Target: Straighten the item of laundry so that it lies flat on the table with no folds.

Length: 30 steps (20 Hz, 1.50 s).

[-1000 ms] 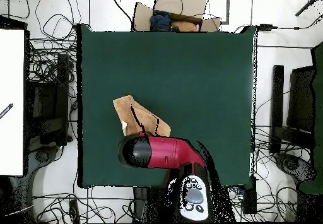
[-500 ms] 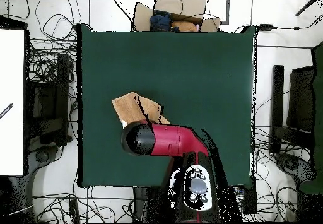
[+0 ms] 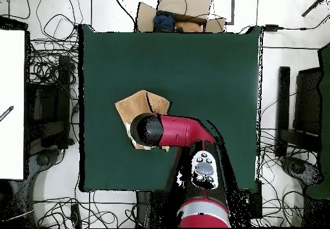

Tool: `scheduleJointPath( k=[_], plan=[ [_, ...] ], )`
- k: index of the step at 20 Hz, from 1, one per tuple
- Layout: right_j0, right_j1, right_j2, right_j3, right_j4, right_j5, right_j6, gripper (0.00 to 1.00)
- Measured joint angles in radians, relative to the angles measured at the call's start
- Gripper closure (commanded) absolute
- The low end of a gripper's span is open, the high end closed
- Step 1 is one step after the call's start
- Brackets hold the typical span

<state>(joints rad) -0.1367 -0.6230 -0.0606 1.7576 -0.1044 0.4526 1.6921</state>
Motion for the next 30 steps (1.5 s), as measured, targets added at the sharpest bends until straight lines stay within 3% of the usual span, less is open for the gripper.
scheduleJointPath(
  k=[5,18,30],
  plan=[
    [-0.015,0.049,0.000,-0.044,0.000,-0.010,0.000,1.00],
    [-0.095,0.220,0.004,-0.158,-0.078,-0.173,0.000,1.00],
    [-0.090,0.183,0.007,-0.167,-0.087,-0.146,0.000,1.00]
  ],
)
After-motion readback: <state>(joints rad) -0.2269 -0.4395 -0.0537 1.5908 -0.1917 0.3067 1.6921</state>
